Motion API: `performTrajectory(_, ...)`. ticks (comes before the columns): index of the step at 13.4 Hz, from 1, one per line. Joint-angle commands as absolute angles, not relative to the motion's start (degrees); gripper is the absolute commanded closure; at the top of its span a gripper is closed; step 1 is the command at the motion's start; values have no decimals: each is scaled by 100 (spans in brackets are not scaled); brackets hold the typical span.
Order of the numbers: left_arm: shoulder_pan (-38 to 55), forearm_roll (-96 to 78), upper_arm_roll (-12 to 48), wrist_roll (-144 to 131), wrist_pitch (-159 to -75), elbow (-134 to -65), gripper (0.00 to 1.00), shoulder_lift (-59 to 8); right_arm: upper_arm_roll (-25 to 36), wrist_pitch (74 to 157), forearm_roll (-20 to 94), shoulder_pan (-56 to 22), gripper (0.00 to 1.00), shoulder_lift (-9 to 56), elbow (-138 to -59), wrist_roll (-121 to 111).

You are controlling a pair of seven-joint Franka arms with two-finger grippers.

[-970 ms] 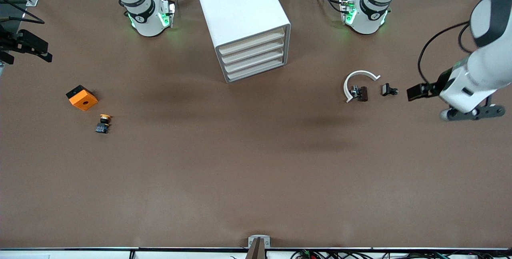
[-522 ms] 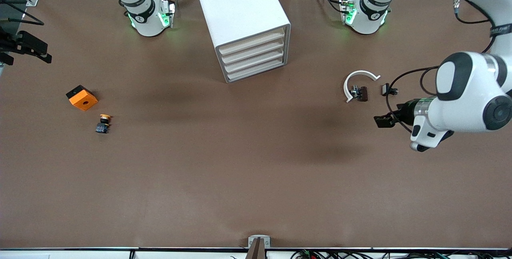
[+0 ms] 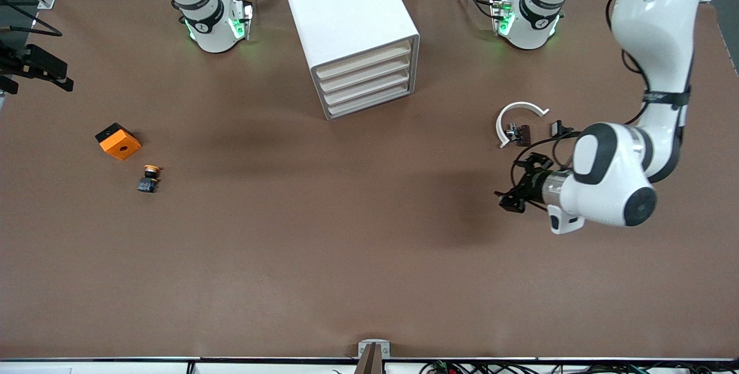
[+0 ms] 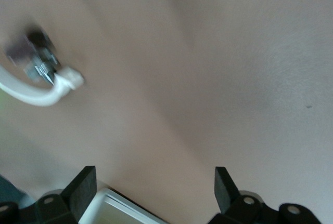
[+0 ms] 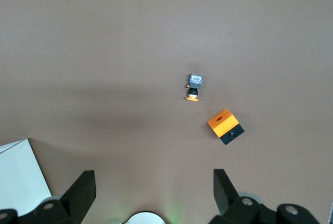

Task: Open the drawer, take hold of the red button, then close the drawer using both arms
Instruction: 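Move the left gripper from rest toward the white drawer cabinet, then grasp the drawer front with the left gripper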

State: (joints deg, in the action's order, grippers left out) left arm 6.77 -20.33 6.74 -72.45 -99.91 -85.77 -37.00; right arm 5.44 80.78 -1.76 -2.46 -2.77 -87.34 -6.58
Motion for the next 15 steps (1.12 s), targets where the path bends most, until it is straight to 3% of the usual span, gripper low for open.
performTrajectory(1, 1133, -2424, 650, -9229, -10046, -8121, 0, -4218, 589, 8007, -149, -290, 0, -202, -8569, -607)
performTrajectory(10, 2126, -4639, 677, -10502, -9019, -8376, 0, -4754, 589, 8007, -141, -299, 0, -202, -8569, -615)
performTrajectory(15, 2363, -5369, 764, -11916, -8861, -8358, 0, -4939, 589, 8007, -132, -290, 0, -202, -8569, -615)
